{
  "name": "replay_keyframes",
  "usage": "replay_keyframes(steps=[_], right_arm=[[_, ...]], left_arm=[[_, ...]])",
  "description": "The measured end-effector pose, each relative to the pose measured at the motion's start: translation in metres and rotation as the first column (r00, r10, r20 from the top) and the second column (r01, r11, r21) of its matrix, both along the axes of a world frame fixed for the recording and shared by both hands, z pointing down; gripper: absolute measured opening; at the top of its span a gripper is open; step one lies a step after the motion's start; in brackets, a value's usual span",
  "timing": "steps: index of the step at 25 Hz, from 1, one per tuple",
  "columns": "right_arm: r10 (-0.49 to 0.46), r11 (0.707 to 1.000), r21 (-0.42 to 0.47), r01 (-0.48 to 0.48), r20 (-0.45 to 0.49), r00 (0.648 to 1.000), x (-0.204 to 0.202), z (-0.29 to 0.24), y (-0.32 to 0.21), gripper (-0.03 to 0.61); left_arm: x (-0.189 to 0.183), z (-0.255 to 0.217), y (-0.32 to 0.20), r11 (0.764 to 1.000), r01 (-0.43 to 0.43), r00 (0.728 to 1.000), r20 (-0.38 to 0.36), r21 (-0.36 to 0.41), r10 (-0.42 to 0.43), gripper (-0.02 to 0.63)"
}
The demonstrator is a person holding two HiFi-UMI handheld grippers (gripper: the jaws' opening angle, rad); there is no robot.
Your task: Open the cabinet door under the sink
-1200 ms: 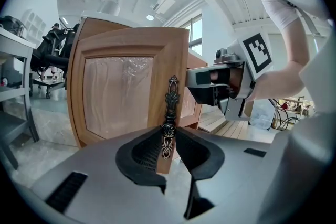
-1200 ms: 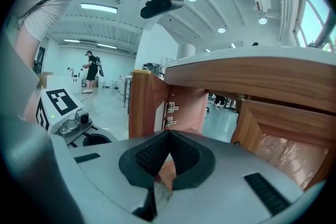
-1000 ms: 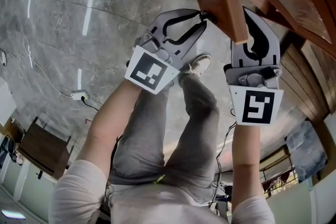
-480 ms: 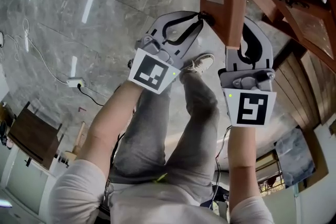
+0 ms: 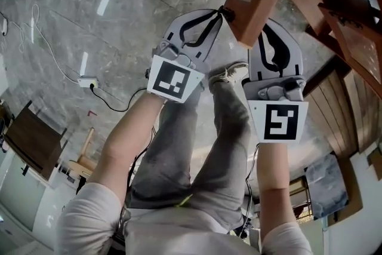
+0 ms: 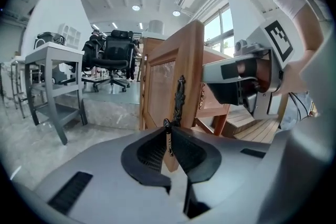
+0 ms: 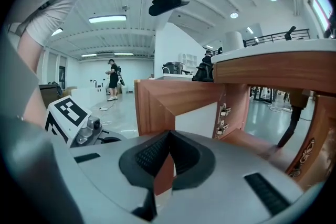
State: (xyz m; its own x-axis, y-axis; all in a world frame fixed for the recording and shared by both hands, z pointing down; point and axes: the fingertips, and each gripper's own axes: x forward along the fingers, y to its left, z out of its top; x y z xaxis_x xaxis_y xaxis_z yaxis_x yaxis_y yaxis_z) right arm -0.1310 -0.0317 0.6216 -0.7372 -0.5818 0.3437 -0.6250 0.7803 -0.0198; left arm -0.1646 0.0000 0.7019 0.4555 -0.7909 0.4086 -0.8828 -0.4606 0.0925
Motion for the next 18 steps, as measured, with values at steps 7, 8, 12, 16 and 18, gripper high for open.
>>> replay_keyframes(steps=[7, 8, 12, 16, 18], right_arm=[[-0.046, 0.999, -0.027, 0.046, -0.005, 0.999, -0.026, -0.015, 0.007, 0.031], [-0.048, 0.999, -0.026, 0.048, -0.005, 0.999, -0.029, -0.018, 0.007, 0.031], [-0.057, 0.998, -0.033, 0.057, 0.005, 0.998, -0.038, -0.026, 0.01, 0.032], [-0.069, 0.996, -0.049, 0.069, 0.005, 0.998, -0.042, -0.023, 0.018, 0.031], [-0.072, 0.996, -0.058, 0.072, 0.0, 0.997, -0.041, -0.021, 0.02, 0.032]], left_arm=[[-0.037, -0.012, 0.013, 0.997, 0.069, 0.997, 0.024, -0.039, -0.068, 0.017], [-0.04, -0.013, 0.016, 0.997, 0.069, 0.997, 0.03, -0.044, -0.068, 0.017], [-0.054, -0.019, 0.023, 0.994, 0.096, 0.994, 0.05, -0.051, -0.093, 0.017], [-0.057, -0.022, 0.023, 0.993, 0.106, 0.993, 0.064, -0.041, -0.104, 0.017], [-0.055, -0.023, 0.023, 0.993, 0.109, 0.992, 0.066, -0.043, -0.106, 0.017]])
